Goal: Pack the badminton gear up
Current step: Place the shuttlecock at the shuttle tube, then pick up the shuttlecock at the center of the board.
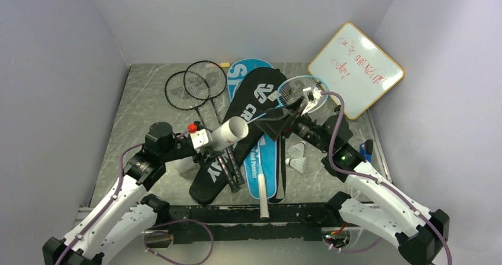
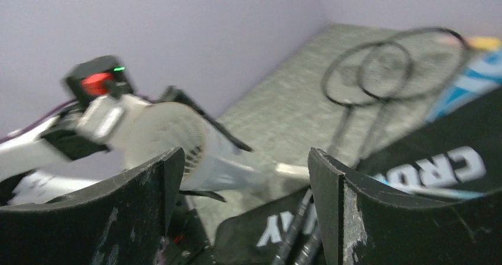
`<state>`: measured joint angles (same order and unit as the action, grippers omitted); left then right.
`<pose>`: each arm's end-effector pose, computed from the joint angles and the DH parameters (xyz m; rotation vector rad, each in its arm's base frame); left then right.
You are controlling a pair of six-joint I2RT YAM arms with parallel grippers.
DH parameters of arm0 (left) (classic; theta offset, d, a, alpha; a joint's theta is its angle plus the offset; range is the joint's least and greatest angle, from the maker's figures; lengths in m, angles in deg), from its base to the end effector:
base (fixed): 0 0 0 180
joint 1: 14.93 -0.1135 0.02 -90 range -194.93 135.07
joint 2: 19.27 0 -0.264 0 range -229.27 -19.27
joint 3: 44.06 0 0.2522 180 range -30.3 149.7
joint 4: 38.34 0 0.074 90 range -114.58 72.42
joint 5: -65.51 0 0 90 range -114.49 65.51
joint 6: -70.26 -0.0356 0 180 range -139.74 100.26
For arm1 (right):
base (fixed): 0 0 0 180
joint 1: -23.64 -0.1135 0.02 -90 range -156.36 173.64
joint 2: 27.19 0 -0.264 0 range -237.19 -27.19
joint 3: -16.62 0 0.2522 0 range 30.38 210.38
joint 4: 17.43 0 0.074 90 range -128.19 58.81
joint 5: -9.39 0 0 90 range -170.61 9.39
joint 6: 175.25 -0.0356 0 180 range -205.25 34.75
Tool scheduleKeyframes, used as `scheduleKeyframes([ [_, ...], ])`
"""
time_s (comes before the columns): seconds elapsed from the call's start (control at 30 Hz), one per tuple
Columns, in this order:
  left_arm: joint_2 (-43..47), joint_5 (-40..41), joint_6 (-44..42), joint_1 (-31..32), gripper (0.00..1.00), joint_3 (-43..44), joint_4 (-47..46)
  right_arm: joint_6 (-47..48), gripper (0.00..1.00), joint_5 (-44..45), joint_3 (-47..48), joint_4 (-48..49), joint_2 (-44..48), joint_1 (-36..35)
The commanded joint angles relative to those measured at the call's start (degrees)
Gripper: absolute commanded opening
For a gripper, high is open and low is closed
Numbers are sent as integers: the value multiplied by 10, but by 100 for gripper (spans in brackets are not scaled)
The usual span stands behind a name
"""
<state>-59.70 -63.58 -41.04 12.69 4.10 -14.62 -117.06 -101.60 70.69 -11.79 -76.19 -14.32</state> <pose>0.1373 -0.0971 0.2906 1.1706 1.4232 -0.7050 0.1525 0.1352 0.3550 -0.4104 1.4622 1.2482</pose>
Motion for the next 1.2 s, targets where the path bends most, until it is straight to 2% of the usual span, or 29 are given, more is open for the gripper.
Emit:
scheduleKeyframes([
  [0.0, -8, 63, -5, 0, 14, 30, 12, 32, 81, 210, 35, -218, -36, -1],
  [0.1, -6, 68, -5, -1, 14, 30, 13, -8, 79, 332, 41, -321, -74, 1],
  [0.17, -5, 67, -5, -1, 14, 28, 10, -40, 76, 381, 24, -355, -88, 0],
  [0.37, -7, 63, -6, -1, 14, 28, 13, -92, 76, 421, -55, -381, -56, 26],
  [0.53, -11, 60, -6, -1, 13, 29, 14, -123, 72, 437, -85, -424, -23, 52],
  [0.87, -11, 52, -5, -2, 14, 29, 14, -194, 66, 412, -129, -496, 59, 52],
  [1.17, -15, 44, -3, -3, 14, 27, 12, -220, 54, 353, -170, -464, 70, 52],
])
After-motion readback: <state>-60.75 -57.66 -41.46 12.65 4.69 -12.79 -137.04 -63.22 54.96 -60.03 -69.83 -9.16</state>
